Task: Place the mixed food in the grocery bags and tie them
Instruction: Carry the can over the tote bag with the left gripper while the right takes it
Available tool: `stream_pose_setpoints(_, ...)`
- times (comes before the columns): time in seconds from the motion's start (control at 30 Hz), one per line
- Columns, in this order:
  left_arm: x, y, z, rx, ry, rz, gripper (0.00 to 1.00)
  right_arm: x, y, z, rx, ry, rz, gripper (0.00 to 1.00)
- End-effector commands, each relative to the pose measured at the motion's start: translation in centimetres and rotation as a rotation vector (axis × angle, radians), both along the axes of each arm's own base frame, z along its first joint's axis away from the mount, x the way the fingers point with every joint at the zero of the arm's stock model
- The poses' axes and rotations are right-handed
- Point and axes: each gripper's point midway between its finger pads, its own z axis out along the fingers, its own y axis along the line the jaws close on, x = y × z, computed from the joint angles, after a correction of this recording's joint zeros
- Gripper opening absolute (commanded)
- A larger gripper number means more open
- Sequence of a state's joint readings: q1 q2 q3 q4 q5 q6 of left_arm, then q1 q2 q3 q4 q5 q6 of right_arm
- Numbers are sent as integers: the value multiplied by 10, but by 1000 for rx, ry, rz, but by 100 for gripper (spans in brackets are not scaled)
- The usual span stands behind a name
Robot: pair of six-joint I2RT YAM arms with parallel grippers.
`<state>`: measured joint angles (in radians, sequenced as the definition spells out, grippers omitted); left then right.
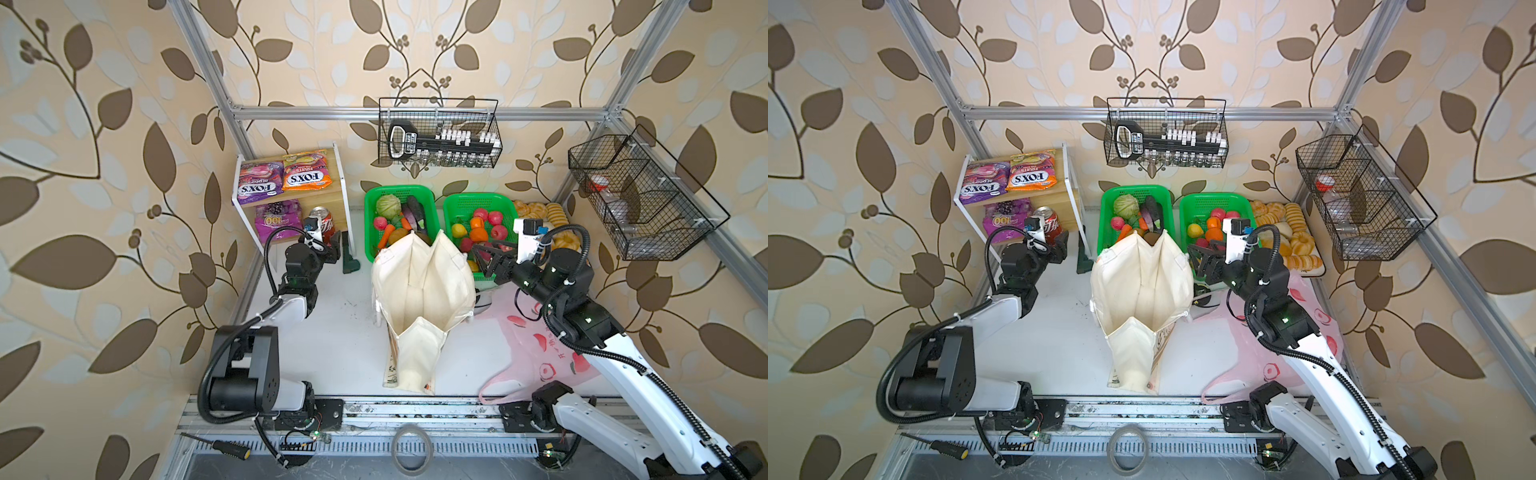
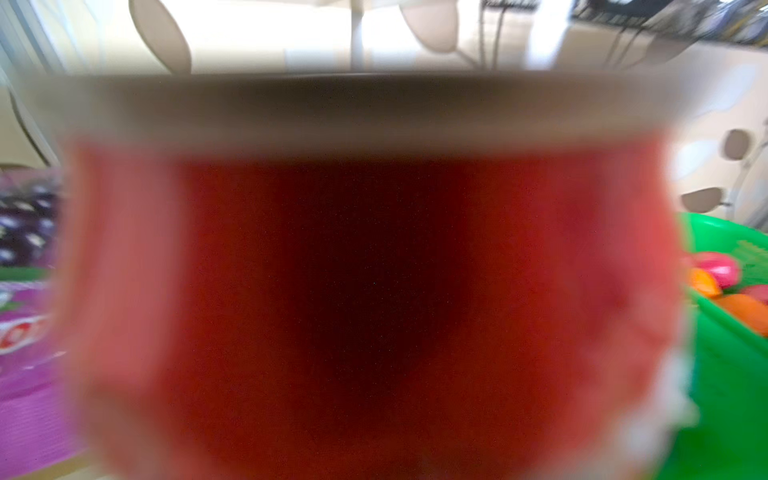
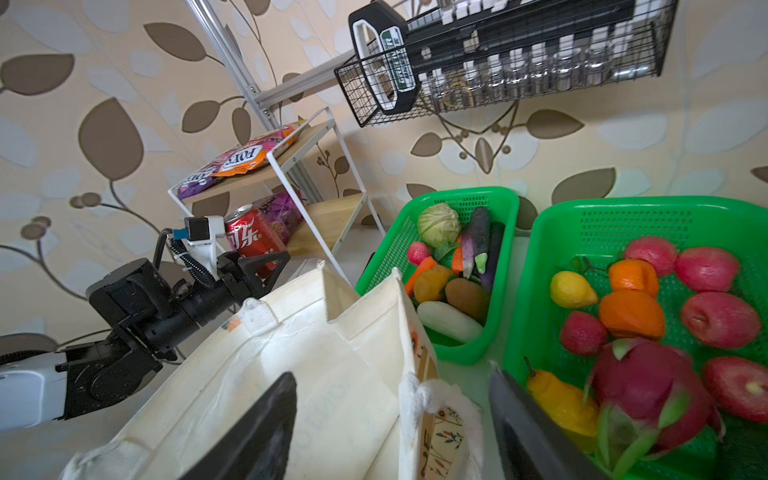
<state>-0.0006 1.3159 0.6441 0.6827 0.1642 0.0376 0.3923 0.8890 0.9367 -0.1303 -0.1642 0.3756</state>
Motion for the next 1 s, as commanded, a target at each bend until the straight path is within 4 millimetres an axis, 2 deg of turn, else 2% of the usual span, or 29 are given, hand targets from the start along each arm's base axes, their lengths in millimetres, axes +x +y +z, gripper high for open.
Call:
stream_pose_setpoints(0.0, -34, -18, 64, -10, -147, -94, 27, -10, 19, 24, 39, -10, 115, 73)
stream_pose_setpoints(0.07, -54, -25, 78, -8, -158, -134, 26, -13, 27, 30, 43, -11, 156, 72)
stream_pose_setpoints(0.17, -83, -46, 102, -3, -147, -254, 26, -17, 42, 42, 42, -22, 223, 72)
stream_pose_setpoints(0.33, -137, -104, 133, 34, -92, -573, 24, -29, 70, 60, -3, -63, 351, 72)
stream_pose_setpoints(0.53, -183, -167, 163, 100, -48, -848, 23, -49, 99, 83, -108, -148, 490, 72)
stream_pose_setpoints(0.73, -197, -201, 176, 221, -59, -956, 22, -72, 114, 102, -184, -205, 616, 74)
stream_pose_setpoints(0.8, -198, -211, 176, 255, -72, -987, 22, -77, 114, 105, -207, -228, 637, 79)
stream_pose_setpoints(0.97, -196, -236, 170, 319, -72, -1042, 22, -70, 113, 97, -290, -214, 620, 85)
